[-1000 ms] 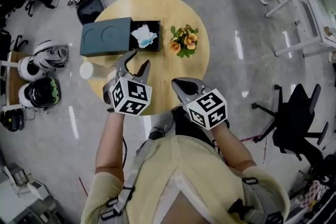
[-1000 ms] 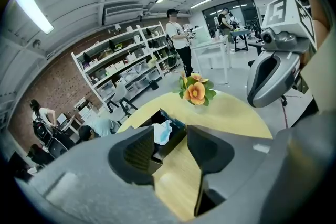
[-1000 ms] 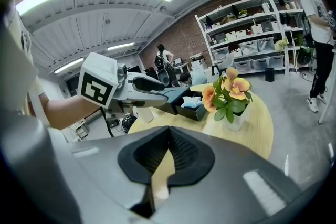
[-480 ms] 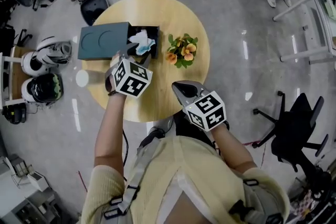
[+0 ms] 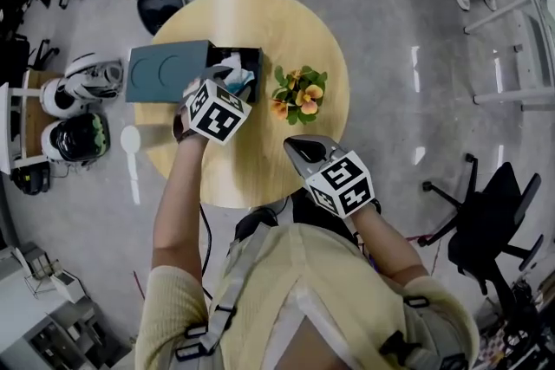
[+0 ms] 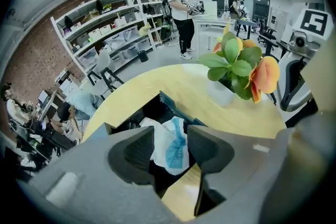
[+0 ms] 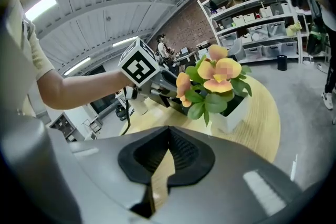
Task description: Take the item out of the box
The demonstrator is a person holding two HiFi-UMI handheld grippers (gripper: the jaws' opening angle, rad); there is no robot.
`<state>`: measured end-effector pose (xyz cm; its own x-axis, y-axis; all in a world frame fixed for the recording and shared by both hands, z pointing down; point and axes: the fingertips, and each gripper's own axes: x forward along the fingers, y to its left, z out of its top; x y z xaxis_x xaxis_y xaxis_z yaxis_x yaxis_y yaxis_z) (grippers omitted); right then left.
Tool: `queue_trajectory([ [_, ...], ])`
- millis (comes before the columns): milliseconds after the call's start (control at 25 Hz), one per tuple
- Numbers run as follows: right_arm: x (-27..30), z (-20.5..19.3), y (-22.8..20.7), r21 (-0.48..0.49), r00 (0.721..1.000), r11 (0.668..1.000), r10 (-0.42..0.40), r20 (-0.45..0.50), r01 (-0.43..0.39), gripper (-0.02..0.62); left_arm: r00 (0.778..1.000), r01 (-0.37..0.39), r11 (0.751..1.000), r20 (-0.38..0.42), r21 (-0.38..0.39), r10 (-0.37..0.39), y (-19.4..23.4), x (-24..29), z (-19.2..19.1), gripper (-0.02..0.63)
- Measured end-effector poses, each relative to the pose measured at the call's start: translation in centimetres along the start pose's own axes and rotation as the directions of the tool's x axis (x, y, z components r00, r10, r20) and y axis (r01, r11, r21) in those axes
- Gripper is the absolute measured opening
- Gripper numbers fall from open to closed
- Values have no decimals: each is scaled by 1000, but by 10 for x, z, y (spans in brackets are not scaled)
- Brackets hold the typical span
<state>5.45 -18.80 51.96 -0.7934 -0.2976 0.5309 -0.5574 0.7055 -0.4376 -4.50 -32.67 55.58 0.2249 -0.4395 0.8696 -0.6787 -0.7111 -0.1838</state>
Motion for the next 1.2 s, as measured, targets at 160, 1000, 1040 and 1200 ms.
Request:
queue_trajectory([
  [160,2,0,-5,8,1000,1000,14,-4,-14,3,999,16,1000,-36,-21,-17,3,9,-5,206],
  [1000,-4,-1,-7,28,1000,999,-28,6,28,2,989,16,998,-151,58,-7,-4,22,-19,31],
  [1040,-6,-1,-6,27,999,999,-37,8,36,3,990,18,998,-140,56,-10,-5,21,-18,25],
  [1200,-7,5,-3,22,997,997,-69,22,68,2,997,-15,998,-75,67,20,0,8,-10,13],
])
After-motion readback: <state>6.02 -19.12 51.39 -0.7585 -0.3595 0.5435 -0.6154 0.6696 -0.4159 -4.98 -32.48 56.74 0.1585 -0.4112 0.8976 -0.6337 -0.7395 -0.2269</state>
